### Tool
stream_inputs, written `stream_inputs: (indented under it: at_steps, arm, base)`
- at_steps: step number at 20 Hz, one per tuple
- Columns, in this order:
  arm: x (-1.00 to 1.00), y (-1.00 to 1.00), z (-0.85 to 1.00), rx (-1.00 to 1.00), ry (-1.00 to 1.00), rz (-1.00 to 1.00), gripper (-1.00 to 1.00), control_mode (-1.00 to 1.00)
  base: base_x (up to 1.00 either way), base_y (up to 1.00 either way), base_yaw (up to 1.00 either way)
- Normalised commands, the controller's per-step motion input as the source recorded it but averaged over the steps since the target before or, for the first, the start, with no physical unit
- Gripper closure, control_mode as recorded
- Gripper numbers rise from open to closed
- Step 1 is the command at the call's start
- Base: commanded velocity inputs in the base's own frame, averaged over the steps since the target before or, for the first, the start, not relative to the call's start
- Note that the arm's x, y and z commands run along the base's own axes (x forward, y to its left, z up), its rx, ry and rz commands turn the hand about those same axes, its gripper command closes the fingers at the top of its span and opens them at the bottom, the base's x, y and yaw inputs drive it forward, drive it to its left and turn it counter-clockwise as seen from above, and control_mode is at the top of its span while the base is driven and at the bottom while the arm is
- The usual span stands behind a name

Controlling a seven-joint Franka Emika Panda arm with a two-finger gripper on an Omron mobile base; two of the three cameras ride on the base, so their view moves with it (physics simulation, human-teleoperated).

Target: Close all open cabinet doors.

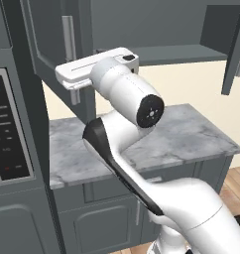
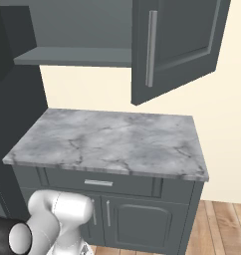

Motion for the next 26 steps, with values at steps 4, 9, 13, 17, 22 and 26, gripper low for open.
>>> stream_inputs:
  at_steps: [4, 9, 13, 17, 22, 26]
  arm:
    - [0.56, -0.23, -0.06, 0.00, 0.00, -0.16, -1.00, -1.00]
    - [0.53, -0.35, -0.04, 0.00, 0.00, -0.13, -1.00, -1.00]
    - [0.54, -0.58, 0.00, 0.00, 0.00, -0.02, -1.00, -1.00]
    - [0.56, -0.59, 0.00, 0.00, 0.00, 0.00, -1.00, -1.00]
    - [0.46, -0.51, 0.00, 0.00, 0.00, 0.00, -1.00, -1.00]
    - [0.48, -0.44, 0.00, 0.00, 0.00, 0.00, -1.00, -1.00]
  base:
    - [0.00, 0.00, 0.00]
    - [0.00, 0.00, 0.00]
    - [0.00, 0.00, 0.00]
    - [0.00, 0.00, 0.00]
    - [0.00, 0.00, 0.00]
    - [0.00, 0.00, 0.00]
